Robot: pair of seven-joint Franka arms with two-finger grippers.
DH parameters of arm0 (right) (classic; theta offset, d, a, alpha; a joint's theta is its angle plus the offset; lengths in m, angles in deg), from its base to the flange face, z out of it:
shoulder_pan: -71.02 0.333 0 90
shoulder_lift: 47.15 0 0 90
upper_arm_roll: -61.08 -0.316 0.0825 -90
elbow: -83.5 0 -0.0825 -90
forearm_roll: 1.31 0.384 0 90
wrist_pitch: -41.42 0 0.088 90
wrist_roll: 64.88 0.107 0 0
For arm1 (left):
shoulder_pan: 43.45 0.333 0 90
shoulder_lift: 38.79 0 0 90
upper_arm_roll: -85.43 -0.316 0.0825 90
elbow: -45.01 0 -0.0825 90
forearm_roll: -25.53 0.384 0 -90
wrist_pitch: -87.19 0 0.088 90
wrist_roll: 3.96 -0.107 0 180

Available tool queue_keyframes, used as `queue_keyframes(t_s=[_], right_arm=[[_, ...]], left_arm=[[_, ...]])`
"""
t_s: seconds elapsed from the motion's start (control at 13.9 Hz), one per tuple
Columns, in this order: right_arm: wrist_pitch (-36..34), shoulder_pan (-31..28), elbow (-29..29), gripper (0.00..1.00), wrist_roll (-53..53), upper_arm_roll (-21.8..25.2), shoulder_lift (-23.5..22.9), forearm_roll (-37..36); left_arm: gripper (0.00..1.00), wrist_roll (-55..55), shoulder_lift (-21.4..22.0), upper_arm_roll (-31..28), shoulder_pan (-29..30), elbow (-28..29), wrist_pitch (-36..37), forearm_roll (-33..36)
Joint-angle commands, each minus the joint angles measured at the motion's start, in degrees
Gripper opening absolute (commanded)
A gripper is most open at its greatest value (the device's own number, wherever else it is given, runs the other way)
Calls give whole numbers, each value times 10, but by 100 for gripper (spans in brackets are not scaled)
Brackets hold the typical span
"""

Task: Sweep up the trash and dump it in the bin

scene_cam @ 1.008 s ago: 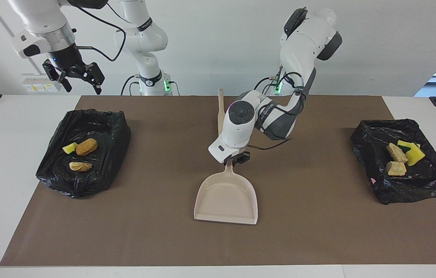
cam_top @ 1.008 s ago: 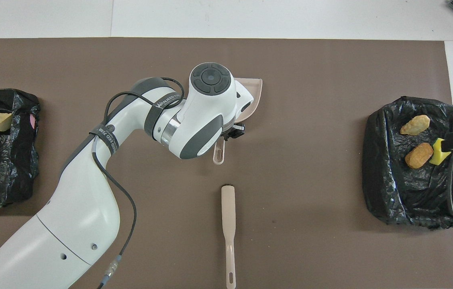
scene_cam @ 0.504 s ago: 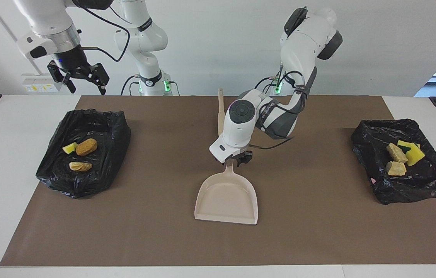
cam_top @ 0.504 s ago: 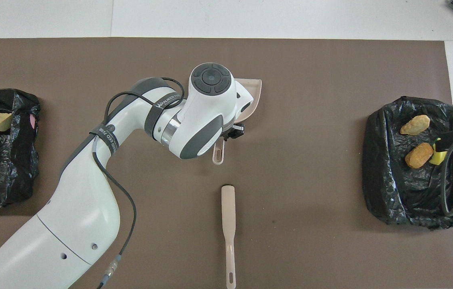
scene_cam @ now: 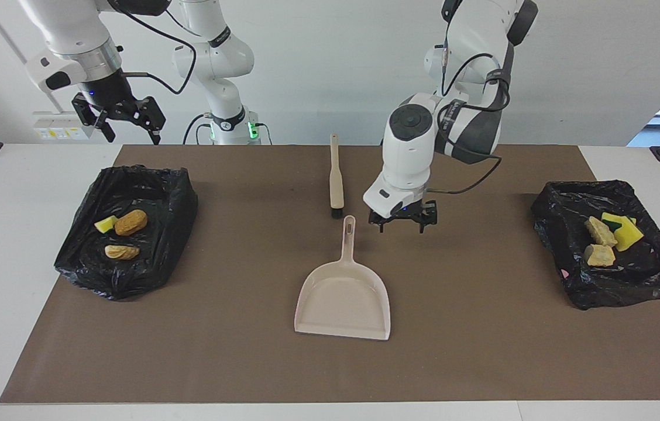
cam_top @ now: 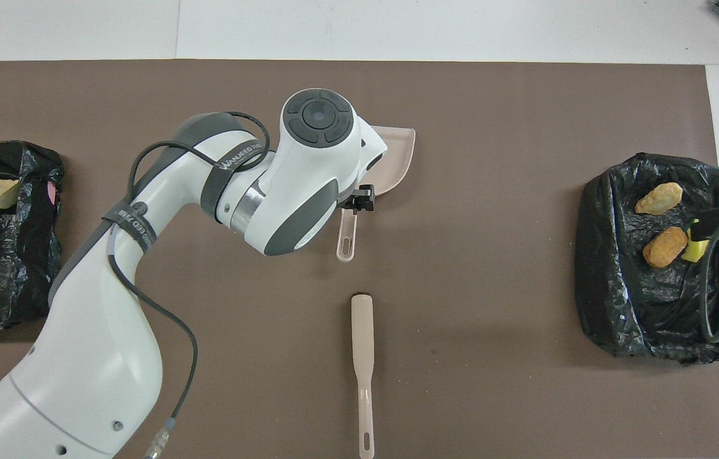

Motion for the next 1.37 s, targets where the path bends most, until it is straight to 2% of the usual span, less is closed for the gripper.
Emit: queue_keyframes(t_s=[0.0, 0.14, 0.29, 0.65, 0.86, 1.01, 1.3], right_arm=[[4, 4, 2, 100, 9, 6, 2, 2], [4, 3, 5, 100, 9, 3, 2, 9], [4, 4, 5, 100, 9, -1, 2, 10], [4, 4, 5, 100, 9, -1, 2, 10], [7, 3, 6, 100, 11, 0, 2, 9], [12, -2, 6, 100, 6, -1, 2, 9], [4, 3, 6, 100, -42, -1, 2, 9]], left_arm=[[100, -84, 125, -72, 4, 112, -5, -71], [100, -103, 173, -102, 5, 134, 31, -81], [100, -105, 208, -135, 6, 133, 83, -82], [100, -219, 278, -202, 24, 102, 161, -93], [100, -284, 267, -202, 53, 7, 244, -95], [100, -290, 236, -192, 71, -39, 286, -98], [100, -290, 187, -188, 83, -127, 319, -116]])
